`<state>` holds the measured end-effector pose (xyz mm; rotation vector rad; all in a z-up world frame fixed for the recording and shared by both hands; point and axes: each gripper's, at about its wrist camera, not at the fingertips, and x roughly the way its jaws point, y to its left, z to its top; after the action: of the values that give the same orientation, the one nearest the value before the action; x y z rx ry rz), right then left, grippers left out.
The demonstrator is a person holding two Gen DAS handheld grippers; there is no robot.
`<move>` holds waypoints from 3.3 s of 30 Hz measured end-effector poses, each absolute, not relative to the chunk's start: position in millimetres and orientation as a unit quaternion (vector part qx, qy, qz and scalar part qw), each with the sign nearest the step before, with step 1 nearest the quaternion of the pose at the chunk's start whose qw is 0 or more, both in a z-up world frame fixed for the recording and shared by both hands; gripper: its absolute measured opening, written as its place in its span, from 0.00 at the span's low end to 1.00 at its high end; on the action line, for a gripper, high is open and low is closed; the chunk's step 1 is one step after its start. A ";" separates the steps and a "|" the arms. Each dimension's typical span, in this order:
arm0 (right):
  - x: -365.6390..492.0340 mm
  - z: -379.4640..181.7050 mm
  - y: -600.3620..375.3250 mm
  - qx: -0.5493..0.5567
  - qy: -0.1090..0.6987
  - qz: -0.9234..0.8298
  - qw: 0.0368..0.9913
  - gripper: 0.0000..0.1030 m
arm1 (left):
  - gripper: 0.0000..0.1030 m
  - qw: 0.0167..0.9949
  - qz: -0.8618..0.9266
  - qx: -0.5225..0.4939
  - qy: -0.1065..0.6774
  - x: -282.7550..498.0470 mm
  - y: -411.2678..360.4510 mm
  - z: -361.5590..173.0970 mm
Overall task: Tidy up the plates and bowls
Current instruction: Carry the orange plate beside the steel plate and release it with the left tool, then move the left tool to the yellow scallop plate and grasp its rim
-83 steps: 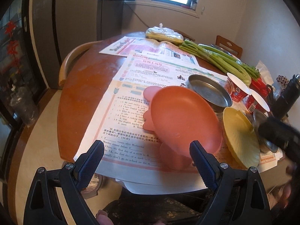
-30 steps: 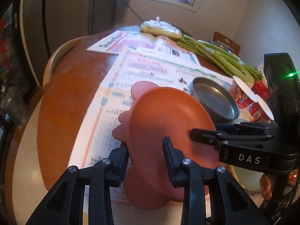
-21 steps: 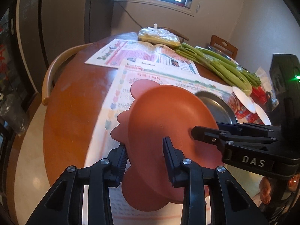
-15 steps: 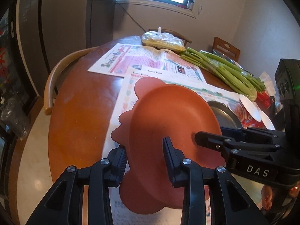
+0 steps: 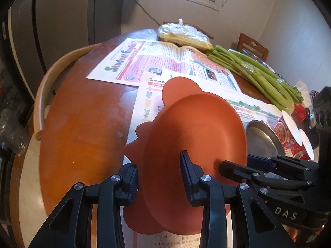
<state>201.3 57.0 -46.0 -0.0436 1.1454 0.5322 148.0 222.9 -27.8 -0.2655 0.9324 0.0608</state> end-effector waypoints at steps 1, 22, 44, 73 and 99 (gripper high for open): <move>202.6 -47.7 56.6 -0.020 0.537 0.244 0.807 0.37 | 0.35 0.883 0.027 -0.130 0.451 150.1 223.1 -29.7; 202.5 -37.3 30.7 0.010 0.524 0.223 0.822 0.37 | 0.47 0.879 0.024 -0.111 0.463 171.7 220.3 -44.8; 142.7 46.4 -43.0 0.026 0.402 0.196 0.894 0.41 | 0.62 0.922 0.049 -0.112 0.366 104.1 209.1 40.6; 45.5 73.1 -162.5 0.041 0.367 0.141 0.919 0.45 | 0.62 0.916 -0.075 -0.061 0.390 62.5 60.8 39.0; 10.7 -17.9 -168.7 0.041 0.469 0.127 0.873 0.45 | 0.62 0.894 -0.083 -0.044 0.437 64.9 47.6 -8.7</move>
<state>10.7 -168.7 -17.9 0.0857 0.9799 0.2658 64.9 47.6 -8.7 -0.0907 0.9070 -0.1725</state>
